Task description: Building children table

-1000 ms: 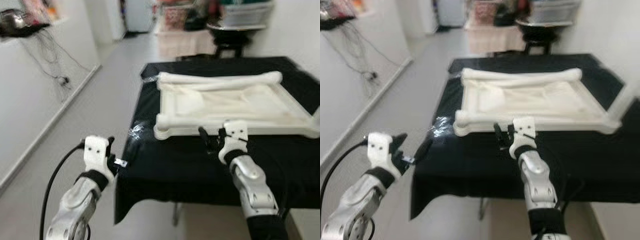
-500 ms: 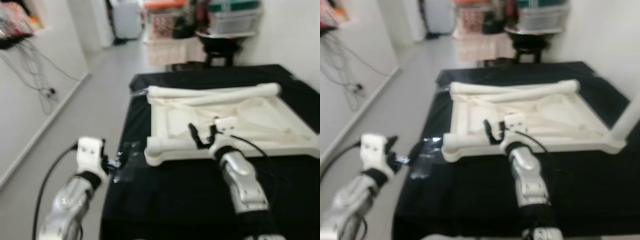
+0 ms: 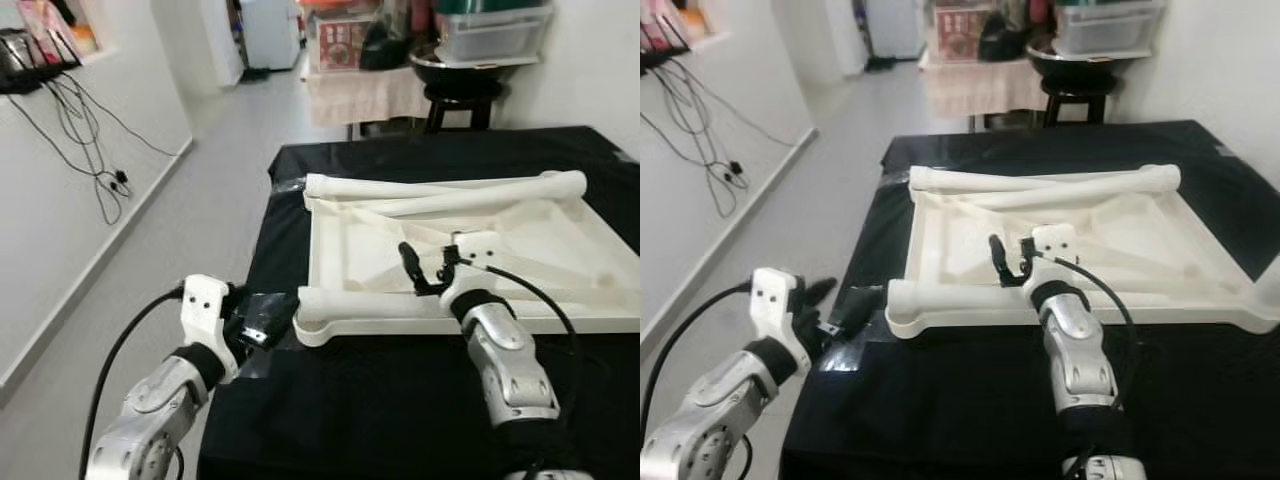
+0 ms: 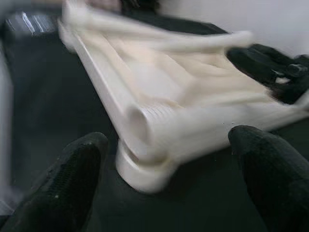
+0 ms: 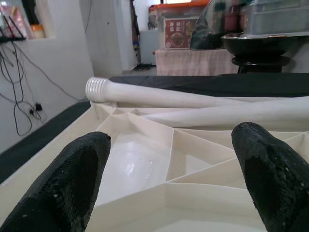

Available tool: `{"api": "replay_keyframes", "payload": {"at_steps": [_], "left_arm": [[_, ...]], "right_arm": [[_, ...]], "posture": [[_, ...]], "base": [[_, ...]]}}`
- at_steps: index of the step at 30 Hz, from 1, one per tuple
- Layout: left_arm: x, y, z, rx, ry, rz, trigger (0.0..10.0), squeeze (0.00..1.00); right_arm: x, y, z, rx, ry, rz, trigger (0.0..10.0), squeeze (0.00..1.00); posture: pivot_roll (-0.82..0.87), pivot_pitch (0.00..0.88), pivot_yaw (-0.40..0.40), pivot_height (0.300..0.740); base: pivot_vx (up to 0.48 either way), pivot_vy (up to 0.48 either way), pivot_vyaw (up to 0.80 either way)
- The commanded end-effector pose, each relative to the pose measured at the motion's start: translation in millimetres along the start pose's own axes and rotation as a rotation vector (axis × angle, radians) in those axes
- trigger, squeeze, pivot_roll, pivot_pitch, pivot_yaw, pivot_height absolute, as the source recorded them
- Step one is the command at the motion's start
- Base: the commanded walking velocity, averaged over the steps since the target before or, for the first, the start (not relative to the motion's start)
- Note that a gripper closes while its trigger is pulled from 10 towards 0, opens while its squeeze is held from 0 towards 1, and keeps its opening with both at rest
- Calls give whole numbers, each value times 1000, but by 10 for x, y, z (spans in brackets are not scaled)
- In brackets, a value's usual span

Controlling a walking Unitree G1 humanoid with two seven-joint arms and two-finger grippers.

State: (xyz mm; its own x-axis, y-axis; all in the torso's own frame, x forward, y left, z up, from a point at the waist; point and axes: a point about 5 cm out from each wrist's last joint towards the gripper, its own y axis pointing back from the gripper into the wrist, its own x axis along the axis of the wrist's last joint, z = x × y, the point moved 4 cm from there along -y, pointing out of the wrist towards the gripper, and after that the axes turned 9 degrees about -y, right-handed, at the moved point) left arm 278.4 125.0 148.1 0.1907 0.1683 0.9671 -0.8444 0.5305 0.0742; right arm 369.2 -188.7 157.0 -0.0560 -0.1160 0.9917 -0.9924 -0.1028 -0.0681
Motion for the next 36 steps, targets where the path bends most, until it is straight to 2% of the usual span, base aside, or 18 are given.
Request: {"api": "replay_keyframes", "payload": {"at_steps": [1,4,6,9,10,11,12,14,17,24,27,36], "left_arm": [[17,33,-46,4,52,-21,10000,0],[33,2,-34,-27,98,-60,10000,0],[69,-19,-29,-40,100,-68,10000,0],[139,-102,35,-103,117,-114,10000,0],[172,-173,-3,-90,121,-137,10000,0],[172,-173,-3,-90,121,-137,10000,0],[187,-228,-30,-95,160,-153,10000,0],[197,-233,-28,-103,184,-162,10000,0],[111,-239,-142,-49,181,-260,10000,0],[93,-201,-200,-38,194,-315,10000,0],[110,-225,-169,-75,218,-339,10000,0],[271,-313,-110,-152,225,-325,10000,0]], "right_arm": [[-15,19,-19,10,-12,-10,10000,0],[28,16,23,1,-11,-1,10000,0],[52,15,48,-6,-7,4,10000,0],[125,16,110,-26,8,20,10000,0],[186,19,140,-36,10,35,10000,0],[186,19,140,-36,10,35,10000,0],[243,25,165,-45,13,48,10000,0],[257,28,171,-46,14,50,10000,0],[363,64,214,-57,39,71,10000,0],[482,117,304,-80,60,90,10000,0],[600,162,353,-89,74,102,10000,0],[706,217,346,-80,93,105,10000,0]], "posture": [[-62,0,63,740],[-66,0,66,740],[-68,0,67,740],[-71,0,68,740],[-80,0,76,740],[-80,0,76,740],[-84,0,80,740],[-84,0,80,740],[-107,0,94,740],[-117,0,102,740],[-129,0,102,740],[-147,5,97,740]], "base": [[0,0,0],[0,0,0],[0,0,0],[0,0,0],[0,0,0],[0,0,0],[0,0,0],[0,0,0],[0,0,0],[0,0,0],[0,0,0],[0,0,0]]}}
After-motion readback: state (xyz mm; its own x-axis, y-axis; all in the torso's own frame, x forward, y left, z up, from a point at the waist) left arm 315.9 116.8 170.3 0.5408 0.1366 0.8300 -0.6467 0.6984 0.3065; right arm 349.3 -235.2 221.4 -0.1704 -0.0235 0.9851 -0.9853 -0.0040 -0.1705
